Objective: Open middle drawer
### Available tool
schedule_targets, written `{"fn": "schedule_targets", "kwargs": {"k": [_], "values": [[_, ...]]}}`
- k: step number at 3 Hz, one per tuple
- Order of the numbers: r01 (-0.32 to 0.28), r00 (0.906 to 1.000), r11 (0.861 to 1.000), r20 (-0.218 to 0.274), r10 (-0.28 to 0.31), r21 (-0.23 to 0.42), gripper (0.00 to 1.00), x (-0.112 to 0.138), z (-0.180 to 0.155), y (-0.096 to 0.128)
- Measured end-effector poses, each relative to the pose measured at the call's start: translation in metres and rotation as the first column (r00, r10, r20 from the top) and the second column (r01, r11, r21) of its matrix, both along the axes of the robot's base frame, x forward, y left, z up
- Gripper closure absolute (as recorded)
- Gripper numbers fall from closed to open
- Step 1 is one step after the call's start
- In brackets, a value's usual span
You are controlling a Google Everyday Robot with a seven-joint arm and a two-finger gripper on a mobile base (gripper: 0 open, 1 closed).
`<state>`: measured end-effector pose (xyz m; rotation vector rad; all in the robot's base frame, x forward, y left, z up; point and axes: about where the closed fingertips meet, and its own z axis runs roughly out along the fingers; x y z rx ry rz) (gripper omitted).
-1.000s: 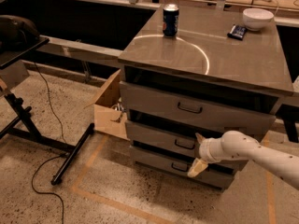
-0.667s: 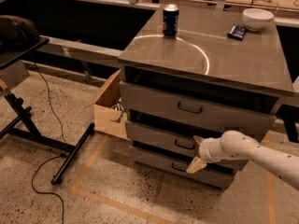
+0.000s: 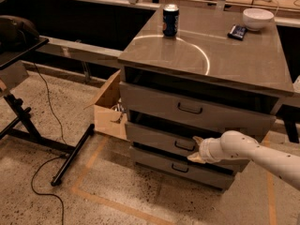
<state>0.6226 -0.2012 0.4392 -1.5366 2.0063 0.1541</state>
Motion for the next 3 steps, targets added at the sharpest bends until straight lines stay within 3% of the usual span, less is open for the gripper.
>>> {"fn": "schedule_targets", "kwargs": {"k": [1,2,3], "values": [[0.0,1.0,1.0,-0.001,0.0,0.0,0.85,0.0,0.003,0.0],[0.0,1.0,1.0,-0.001,0.0,0.0,1.0,-0.001,0.005,0.0],[-0.004,0.9995,1.0,-0.032,0.003,-0.005,0.82,-0.019,0.014,-0.007]]}}
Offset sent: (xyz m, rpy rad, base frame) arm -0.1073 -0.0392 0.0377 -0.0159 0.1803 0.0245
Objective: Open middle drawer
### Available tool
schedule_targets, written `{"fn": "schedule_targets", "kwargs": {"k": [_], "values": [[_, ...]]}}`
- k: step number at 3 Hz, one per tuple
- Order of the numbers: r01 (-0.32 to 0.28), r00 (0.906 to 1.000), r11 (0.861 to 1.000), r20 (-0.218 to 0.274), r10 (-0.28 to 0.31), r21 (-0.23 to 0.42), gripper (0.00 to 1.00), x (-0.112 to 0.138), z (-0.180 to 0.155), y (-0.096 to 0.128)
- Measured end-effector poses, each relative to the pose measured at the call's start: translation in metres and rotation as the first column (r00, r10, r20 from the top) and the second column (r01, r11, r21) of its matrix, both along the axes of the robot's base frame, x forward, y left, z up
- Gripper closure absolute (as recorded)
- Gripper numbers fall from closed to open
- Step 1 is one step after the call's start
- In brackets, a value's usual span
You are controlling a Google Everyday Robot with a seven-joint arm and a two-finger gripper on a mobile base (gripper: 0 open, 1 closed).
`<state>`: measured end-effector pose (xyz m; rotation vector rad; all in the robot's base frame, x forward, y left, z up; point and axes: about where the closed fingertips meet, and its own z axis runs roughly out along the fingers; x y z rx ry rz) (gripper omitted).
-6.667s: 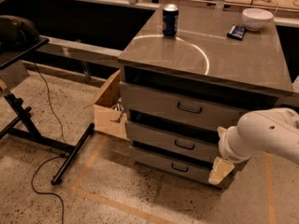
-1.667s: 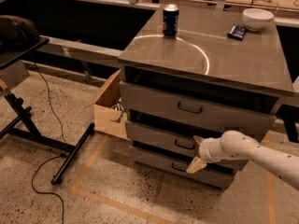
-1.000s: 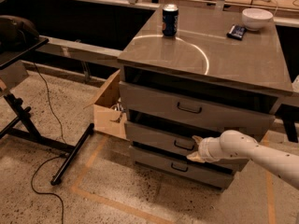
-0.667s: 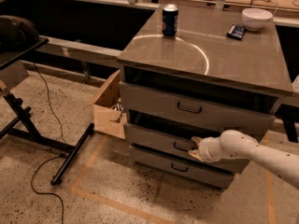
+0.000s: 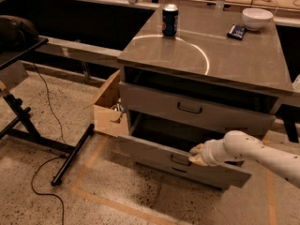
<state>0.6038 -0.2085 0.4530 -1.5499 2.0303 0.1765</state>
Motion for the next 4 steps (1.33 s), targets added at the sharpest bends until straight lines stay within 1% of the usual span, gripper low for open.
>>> {"fn": "schedule_targets", "kwargs": {"k": [1,3,4], "values": [[0.0,1.0,1.0,0.0,0.0,0.0,0.58,0.0,0.001,0.0],[-0.006,0.9995,1.0,-0.031,0.006,0.0,0.12,-0.043,0.058,-0.028],[-0.014,0.9997,1.0,-0.023,0.014,0.002,0.09,-0.05,0.076,-0.032]]}}
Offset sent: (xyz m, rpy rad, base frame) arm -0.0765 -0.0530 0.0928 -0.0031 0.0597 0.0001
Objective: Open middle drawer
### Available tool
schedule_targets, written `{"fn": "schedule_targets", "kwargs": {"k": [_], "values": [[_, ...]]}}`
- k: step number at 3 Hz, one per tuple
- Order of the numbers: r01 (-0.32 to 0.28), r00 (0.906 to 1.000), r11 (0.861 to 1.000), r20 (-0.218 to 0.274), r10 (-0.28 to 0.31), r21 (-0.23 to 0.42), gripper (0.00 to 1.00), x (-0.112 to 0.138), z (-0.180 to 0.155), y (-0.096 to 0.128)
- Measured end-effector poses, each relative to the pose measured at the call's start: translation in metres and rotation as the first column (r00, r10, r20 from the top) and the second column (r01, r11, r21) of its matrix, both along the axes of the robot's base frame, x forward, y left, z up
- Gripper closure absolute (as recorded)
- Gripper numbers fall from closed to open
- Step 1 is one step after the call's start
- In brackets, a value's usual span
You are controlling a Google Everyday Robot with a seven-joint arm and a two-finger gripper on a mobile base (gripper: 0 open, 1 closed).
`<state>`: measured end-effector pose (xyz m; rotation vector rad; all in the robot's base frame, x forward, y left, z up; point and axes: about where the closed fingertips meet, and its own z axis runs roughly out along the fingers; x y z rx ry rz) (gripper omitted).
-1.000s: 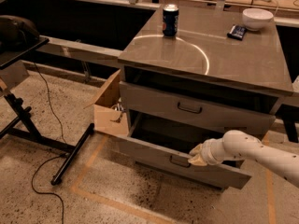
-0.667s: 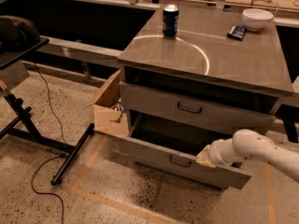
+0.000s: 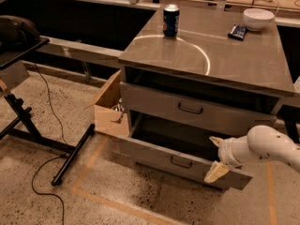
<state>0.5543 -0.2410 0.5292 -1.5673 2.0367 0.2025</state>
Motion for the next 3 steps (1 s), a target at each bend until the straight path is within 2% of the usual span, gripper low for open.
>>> {"fn": "schedule_targets", "kwargs": {"k": [1,2,3], "values": [[-0.013,0.9996,1.0,0.025,0.013,0.002,0.4,0.005,0.006,0.004],[-0.018,0.9991,1.0,0.039,0.018,0.002,0.64,0.012,0.004,0.008],[0.006,0.9978,1.0,0.066,-0.006,0.004,0.87,0.027,-0.002,0.011]]}}
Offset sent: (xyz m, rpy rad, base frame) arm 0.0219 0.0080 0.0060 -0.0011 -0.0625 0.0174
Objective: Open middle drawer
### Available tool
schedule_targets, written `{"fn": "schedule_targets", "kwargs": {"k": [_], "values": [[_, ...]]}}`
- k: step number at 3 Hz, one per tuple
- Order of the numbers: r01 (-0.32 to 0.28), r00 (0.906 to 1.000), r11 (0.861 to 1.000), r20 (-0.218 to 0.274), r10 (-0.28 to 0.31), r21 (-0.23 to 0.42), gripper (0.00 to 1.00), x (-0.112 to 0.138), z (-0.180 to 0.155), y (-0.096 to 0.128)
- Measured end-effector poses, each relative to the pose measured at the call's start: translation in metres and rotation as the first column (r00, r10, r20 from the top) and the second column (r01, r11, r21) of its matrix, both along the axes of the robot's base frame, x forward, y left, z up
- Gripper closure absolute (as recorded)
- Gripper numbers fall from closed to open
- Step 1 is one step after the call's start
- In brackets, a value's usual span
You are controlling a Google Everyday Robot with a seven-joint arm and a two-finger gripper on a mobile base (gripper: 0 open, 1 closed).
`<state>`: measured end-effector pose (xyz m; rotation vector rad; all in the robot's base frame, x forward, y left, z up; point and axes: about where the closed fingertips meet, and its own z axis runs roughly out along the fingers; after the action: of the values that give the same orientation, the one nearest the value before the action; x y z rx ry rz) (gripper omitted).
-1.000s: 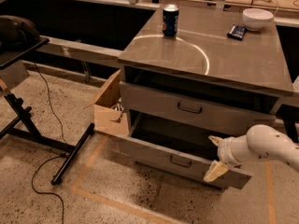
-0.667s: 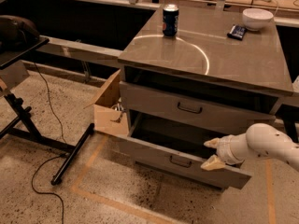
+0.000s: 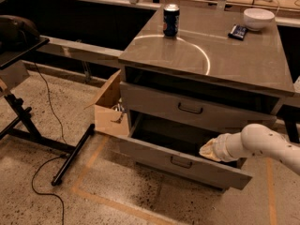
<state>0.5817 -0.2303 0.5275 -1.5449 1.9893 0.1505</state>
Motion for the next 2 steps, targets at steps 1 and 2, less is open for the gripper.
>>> {"fn": "schedule_targets", "kwargs": {"k": [1,2], "values": [[0.032,0.9991,0.999,0.028,-0.033,0.005,1.0,0.022,-0.013,0.006],[0.058,0.9975,0.998,0.041,-0.058,0.0,1.0,0.038,-0.028,0.007]]}}
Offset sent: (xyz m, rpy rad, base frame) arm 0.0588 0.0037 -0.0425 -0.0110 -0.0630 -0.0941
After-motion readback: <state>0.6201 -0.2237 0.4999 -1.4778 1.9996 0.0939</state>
